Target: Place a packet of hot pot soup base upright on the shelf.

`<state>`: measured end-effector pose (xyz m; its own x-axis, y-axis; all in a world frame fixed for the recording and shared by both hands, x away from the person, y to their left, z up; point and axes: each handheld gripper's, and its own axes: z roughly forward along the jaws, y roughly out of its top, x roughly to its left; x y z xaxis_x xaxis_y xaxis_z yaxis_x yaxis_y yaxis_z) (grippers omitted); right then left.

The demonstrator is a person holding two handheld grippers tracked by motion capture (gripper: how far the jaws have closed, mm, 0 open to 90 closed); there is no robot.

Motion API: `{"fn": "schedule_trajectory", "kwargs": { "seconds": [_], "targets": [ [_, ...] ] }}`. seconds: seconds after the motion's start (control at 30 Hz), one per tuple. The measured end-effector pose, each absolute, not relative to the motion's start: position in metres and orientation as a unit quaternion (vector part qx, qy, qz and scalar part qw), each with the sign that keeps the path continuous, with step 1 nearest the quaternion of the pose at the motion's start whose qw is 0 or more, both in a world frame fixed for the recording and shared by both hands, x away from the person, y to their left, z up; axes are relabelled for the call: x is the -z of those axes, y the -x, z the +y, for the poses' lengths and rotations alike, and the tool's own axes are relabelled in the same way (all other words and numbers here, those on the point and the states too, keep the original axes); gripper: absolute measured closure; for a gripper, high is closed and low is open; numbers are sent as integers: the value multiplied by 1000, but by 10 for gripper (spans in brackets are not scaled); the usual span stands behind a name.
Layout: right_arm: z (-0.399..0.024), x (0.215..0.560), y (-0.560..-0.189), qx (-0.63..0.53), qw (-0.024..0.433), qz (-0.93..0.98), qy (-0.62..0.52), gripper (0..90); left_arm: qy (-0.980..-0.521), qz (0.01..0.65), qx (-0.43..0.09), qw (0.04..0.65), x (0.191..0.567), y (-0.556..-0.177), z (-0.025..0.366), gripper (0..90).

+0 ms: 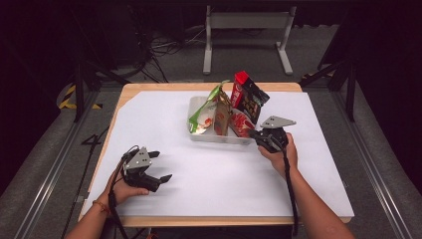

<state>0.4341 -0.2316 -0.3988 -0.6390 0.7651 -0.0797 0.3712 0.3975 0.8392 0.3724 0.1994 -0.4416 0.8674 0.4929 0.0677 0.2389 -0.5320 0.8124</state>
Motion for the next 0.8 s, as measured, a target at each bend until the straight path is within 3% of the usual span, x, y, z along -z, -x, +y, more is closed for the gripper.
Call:
{"fn": "schedule_trajectory", "kwargs": {
  "seconds": [0.4, 0.8],
  "targets": [
    [-233, 390, -424, -403, 273, 809, -329, 872, -862, 212, -146, 436, 441, -372, 199, 94],
    [-236, 385, -422, -398, 281, 812, -323, 848, -863, 211, -145, 435, 441, -371, 198, 94]
  ]
}}
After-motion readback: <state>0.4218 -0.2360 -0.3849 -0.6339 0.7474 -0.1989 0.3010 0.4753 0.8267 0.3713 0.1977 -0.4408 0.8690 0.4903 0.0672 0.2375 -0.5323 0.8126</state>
